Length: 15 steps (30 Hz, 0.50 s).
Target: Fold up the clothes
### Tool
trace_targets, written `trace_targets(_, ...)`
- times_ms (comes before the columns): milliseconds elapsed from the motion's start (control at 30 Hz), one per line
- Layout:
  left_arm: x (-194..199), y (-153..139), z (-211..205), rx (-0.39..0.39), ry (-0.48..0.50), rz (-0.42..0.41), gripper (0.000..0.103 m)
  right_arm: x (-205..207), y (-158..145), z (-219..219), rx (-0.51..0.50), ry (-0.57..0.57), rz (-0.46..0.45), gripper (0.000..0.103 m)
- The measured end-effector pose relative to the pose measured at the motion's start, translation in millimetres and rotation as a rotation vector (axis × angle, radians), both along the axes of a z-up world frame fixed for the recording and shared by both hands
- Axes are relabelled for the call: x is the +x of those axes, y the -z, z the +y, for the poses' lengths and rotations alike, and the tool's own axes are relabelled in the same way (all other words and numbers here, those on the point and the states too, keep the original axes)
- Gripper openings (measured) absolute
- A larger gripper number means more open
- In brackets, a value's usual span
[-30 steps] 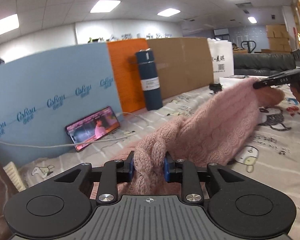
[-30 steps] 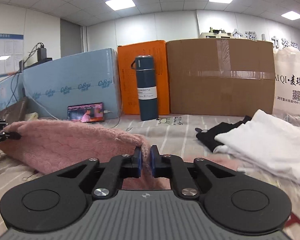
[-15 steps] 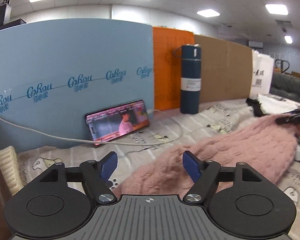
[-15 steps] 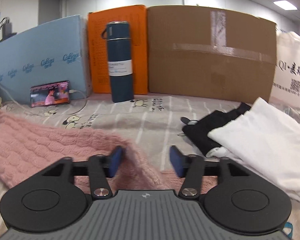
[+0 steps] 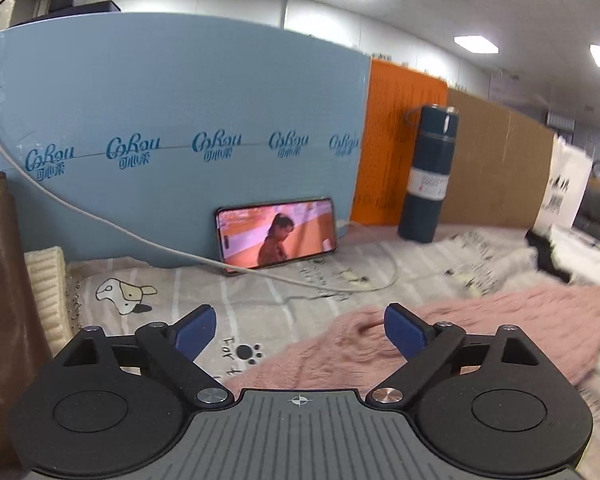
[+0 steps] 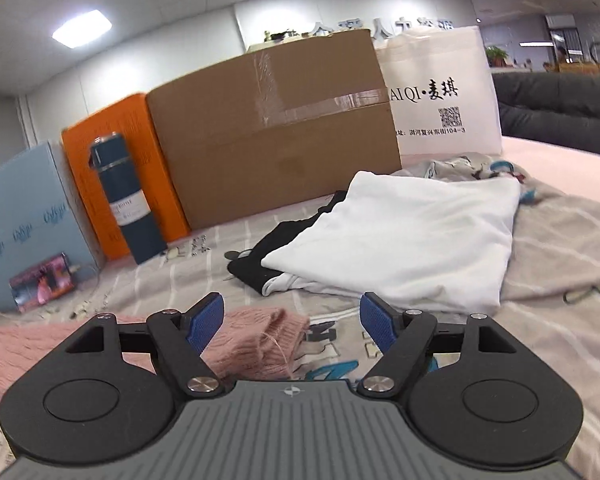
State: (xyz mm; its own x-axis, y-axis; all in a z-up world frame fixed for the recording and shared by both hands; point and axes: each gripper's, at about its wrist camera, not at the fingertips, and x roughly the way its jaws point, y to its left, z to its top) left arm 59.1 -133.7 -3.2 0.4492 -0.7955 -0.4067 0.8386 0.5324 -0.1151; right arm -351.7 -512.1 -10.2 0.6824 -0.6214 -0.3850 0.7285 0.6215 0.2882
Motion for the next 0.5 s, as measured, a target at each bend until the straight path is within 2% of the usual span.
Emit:
trace_targets(100,-11.2,1.8,11.6,-0.028,0.000,0.027,0.098,1.5,1.8,2.9,0.050,0.037,-0.026,0.073)
trace_targets(133,-14.9,2.3,15.5,-0.037,0.000,0.036,0.098,7.1,2.9,3.3,0.063,0.039,-0.021,0.069)
trace_targets(200,-22.4,3.5,23.2,-0.056,-0.001,0.054,0.099,21.1,4.6,4.6,0.066,0.028,0.012,0.050)
trace_targets(233,-23.3,5.5,25.9,-0.056,-0.004,0.062,0.099,29.5,4.8,5.8,0.048,0.025,0.047,0.028)
trace_targets(267,-22.7,7.1,26.8,-0.055,-0.007,0.066,0.099,37.8,5.0,7.1,0.030,0.022,0.083,0.017)
trace_targets(367,-20.0,10.9,28.1,-0.051,-0.017,0.079,0.099,51.3,-3.8,9.2,-0.043,0.043,0.096,0.009)
trace_targets(433,-20.2,11.9,28.2,-0.047,-0.017,0.080,0.099,55.0,-13.6,7.5,-0.082,0.073,0.079,0.009)
trace_targets(500,-20.7,12.6,28.2,-0.043,-0.016,0.080,0.099,58.5,-16.2,2.4,-0.081,0.110,0.104,0.009)
